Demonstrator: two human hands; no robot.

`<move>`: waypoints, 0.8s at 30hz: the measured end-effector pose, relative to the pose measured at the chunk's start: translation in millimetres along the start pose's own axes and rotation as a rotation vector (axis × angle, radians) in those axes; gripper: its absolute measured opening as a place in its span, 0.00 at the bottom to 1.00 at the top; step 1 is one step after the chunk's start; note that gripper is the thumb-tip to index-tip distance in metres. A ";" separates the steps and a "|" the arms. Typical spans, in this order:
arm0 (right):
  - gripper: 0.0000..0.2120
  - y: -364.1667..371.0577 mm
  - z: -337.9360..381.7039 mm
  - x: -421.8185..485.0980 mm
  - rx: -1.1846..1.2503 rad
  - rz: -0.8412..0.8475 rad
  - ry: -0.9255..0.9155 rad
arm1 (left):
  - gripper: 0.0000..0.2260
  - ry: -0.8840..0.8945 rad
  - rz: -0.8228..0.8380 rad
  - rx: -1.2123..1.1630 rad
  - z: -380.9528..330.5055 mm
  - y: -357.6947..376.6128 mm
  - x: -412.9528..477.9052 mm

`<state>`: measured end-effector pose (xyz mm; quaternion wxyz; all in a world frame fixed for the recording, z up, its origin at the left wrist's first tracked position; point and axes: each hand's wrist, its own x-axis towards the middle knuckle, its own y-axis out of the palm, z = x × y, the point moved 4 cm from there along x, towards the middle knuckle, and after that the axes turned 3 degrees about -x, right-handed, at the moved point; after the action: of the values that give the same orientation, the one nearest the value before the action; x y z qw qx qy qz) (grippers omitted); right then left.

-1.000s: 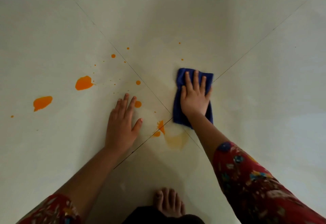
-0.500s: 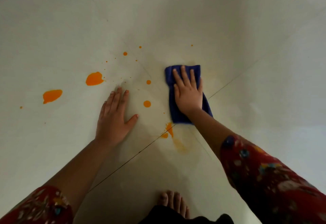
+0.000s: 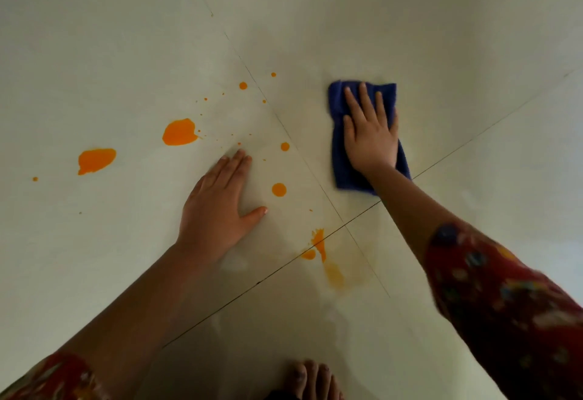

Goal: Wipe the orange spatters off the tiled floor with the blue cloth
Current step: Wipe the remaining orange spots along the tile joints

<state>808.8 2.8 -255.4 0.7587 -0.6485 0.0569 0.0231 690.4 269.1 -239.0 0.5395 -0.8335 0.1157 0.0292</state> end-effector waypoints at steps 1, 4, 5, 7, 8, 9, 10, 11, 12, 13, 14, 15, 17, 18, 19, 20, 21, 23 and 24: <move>0.24 1.1 -9.0 -15.2 -0.006 0.003 -0.017 | 0.40 0.001 0.002 0.002 0.3 -0.6 0.3; 0.25 -5.8 -43.1 -11.2 0.007 -0.022 0.209 | 0.40 -0.008 -0.004 0.000 0.1 0.5 0.8; 0.25 -7.6 -45.4 2.3 0.013 -0.022 0.296 | 0.39 -0.008 0.000 0.002 -0.5 1.5 -0.4; 0.26 -10.7 -28.7 40.3 0.027 -0.023 0.364 | 0.39 0.000 -0.009 -0.008 -0.8 1.1 -0.3; 0.26 -10.4 -10.1 58.7 0.041 -0.019 0.345 | 0.39 -0.001 -0.018 -0.012 -0.6 -0.3 -0.1; 0.26 -7.6 12.1 73.6 0.044 -0.011 0.294 | 0.39 -0.002 -0.018 -0.014 -0.3 -1.1 0.2; 0.26 -3.4 35.5 83.2 0.034 -0.002 0.222 | 0.39 -0.004 -0.010 -0.016 -1.3 -0.7 0.9; 0.26 1.3 62.6 85.0 0.027 0.009 0.129 | 0.39 -0.005 -0.006 -0.013 -1.4 -2.1 0.6; 0.25 6.4 86.5 79.4 0.010 0.017 0.011 | 0.39 -0.005 -0.008 -0.015 -2.7 -2.0 0.3; 0.25 11.9 107.9 66.9 -0.014 0.023 -0.133 | 0.39 -0.007 -0.015 -0.013 -1.5 -2.4 0.8; 0.25 16.5 121.8 45.6 -0.045 0.031 -0.290 | 0.39 -0.006 -0.014 -0.012 -0.3 -2.8 0.9; 0.25 18.9 122.5 20.8 -0.071 0.047 -0.434 | 0.39 -0.003 -0.005 -0.015 -1.2 -1.8 1.6; 0.25 18.6 93.1 -13.2 -0.084 0.049 -0.530 | 0.39 0.001 0.003 -0.026 -0.4 -1.7 1.4; 0.25 14.6 72.2 -15.0 -0.071 0.038 -0.467 | 0.40 -0.001 -0.002 -0.031 -0.7 -1.5 1.4; 0.25 11.1 51.8 -7.4 -0.052 0.029 -0.348 | 0.40 0.001 -0.002 -0.035 -1.3 -0.9 1.1; 0.25 8.2 37.4 3.3 -0.044 0.021 -0.210 | 0.39 0.004 0.003 -0.036 -1.3 0.5 0.2; 0.25 6.1 33.0 15.3 -0.045 0.011 -0.083 | 0.39 0.006 0.000 -0.037 0.0 1.9 -1.2; 0.25 5.6 49.4 41.8 -0.031 -0.011 0.075 | 0.38 0.013 -0.006 -0.043 -0.5 3.4 -4.1; 0.25 6.5 67.2 53.7 -0.006 -0.009 0.100 | 0.38 0.013 -0.006 -0.048 -1.6 4.6 -5.4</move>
<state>865.2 68.0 -257.8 0.7531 -0.6514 0.0915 -0.0126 684.1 266.7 -241.5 0.5189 -0.8466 0.1160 0.0250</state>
